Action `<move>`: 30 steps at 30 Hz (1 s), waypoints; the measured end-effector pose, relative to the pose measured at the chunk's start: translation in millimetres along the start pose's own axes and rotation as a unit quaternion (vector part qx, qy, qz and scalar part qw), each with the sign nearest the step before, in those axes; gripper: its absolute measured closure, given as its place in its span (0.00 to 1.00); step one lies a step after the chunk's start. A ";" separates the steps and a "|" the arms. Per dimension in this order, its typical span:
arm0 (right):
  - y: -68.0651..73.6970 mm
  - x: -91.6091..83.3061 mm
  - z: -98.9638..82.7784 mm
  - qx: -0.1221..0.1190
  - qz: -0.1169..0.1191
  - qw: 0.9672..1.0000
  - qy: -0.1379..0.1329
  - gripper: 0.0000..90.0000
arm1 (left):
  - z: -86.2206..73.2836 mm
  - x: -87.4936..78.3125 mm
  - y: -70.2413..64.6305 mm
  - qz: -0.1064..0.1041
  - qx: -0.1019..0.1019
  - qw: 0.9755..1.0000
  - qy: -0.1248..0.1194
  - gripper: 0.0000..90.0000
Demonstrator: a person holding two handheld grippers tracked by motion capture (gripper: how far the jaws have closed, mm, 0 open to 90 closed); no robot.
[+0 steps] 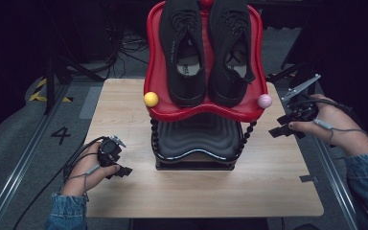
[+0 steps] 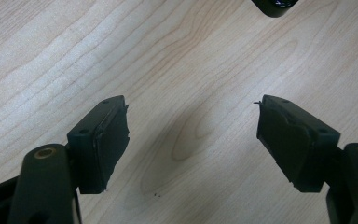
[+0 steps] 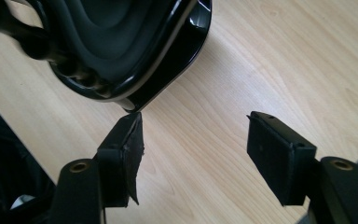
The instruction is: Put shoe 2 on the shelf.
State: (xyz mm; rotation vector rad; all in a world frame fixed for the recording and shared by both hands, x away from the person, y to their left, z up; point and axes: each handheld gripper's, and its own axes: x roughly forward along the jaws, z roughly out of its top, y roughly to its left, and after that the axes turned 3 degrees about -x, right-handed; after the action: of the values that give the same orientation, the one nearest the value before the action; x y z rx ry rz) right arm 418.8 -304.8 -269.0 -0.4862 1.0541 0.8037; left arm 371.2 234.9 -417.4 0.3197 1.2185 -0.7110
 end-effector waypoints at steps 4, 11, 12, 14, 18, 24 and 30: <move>-6.1 21.2 -12.6 0.012 -0.003 1.000 -0.016 0.40 | 0.3 0.5 1.3 0.004 0.005 1.000 -0.001 0.28; -11.2 39.7 -26.3 0.025 0.000 0.999 -0.038 0.39 | -0.9 0.5 1.1 0.004 -0.002 1.000 -0.004 0.28; -11.5 42.4 -28.0 0.027 0.000 0.999 -0.042 0.38 | -2.0 -0.1 2.1 0.005 0.000 1.000 -0.008 0.28; -11.7 47.8 -31.7 0.029 -0.003 0.998 -0.050 0.37 | -3.4 -0.7 2.3 0.008 -0.004 1.000 -0.011 0.27; -12.2 55.3 -37.9 0.031 -0.009 0.998 -0.060 0.37 | -4.8 -0.5 2.6 0.011 -0.008 1.000 -0.013 0.27; -15.5 70.9 -57.2 0.059 -0.010 0.993 -0.097 0.36 | -5.6 0.5 2.3 0.018 -0.014 0.999 -0.024 0.27; -23.6 88.1 -78.2 0.083 -0.012 0.990 -0.114 0.36 | -6.7 -0.4 4.4 0.028 -0.028 0.998 -0.044 0.26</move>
State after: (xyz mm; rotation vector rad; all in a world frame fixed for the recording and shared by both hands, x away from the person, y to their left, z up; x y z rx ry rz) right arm 415.2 -343.8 -382.6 -0.2590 0.8914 0.7246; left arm 369.0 242.3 -419.8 0.2738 1.1394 -0.6349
